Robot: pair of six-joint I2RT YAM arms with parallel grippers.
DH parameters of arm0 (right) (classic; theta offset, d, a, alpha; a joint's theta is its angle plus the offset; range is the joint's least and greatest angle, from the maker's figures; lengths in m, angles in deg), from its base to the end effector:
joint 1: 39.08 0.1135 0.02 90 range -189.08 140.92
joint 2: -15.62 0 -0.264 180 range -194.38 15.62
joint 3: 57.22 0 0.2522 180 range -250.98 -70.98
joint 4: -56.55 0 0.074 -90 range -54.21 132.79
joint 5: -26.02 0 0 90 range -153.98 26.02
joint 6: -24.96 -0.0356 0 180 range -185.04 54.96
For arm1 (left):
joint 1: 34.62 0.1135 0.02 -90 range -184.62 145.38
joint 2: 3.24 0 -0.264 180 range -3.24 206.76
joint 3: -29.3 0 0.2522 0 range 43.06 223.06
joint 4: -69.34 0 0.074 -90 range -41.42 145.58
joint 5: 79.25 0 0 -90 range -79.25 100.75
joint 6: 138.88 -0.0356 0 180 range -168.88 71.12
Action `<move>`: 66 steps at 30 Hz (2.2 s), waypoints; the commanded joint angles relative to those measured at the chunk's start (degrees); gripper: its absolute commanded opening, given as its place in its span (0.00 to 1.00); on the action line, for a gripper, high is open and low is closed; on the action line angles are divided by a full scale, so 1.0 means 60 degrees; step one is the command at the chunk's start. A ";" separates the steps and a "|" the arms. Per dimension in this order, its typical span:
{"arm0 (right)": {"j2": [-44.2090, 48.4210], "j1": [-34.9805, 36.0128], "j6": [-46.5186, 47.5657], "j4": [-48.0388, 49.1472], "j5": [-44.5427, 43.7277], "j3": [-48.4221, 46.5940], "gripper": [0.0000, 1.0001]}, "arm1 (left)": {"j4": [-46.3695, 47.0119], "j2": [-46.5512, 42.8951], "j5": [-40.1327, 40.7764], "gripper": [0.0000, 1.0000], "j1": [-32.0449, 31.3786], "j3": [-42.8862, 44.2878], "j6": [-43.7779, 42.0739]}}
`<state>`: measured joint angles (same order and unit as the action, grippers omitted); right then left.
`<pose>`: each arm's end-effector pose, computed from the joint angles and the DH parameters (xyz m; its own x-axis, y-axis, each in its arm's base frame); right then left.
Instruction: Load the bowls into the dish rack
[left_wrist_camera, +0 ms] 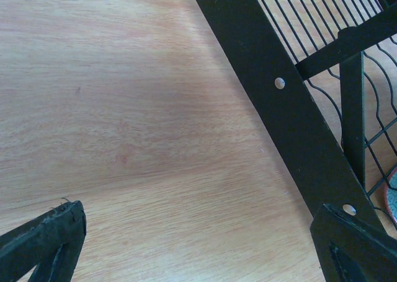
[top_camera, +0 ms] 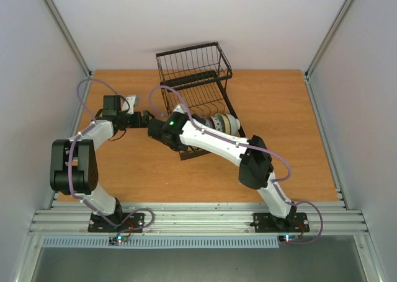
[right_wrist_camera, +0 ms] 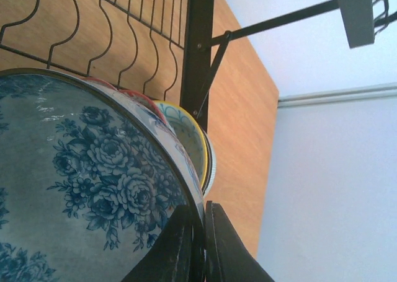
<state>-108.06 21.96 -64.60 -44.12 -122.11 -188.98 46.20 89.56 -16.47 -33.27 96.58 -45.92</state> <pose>0.2259 0.3458 0.2759 -0.4800 -0.8757 0.0517 -0.4843 0.2154 -0.8480 0.3306 -0.0085 0.1892 -0.7641 -0.0639 -0.6419 0.2420 0.8940 -0.3771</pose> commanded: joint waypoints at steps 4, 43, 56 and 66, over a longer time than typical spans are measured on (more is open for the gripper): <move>-0.0929 0.0320 0.0339 -0.0965 -0.1316 -0.1340 0.01 | 0.0255 0.0080 -0.0117 0.99 -0.0034 0.0180 -0.0076; -0.3037 0.0018 -0.0600 -0.3111 -0.2908 -0.1517 0.03 | 0.0320 -0.0017 -0.0155 0.99 -0.0036 0.0118 -0.0098; -0.2457 -0.0096 -0.0805 -0.3122 -0.3215 -0.0627 0.04 | 0.0305 0.0044 -0.0106 0.99 -0.0034 0.0148 -0.0113; -0.2776 -0.0079 -0.0839 -0.3120 -0.3209 -0.0420 0.04 | 0.0293 0.0075 -0.0106 0.99 -0.0034 0.0163 -0.0113</move>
<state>-125.94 21.67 -68.40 -50.50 -139.16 -191.99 46.22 89.60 -16.91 -33.27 96.58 -45.94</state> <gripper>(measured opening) 0.054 0.994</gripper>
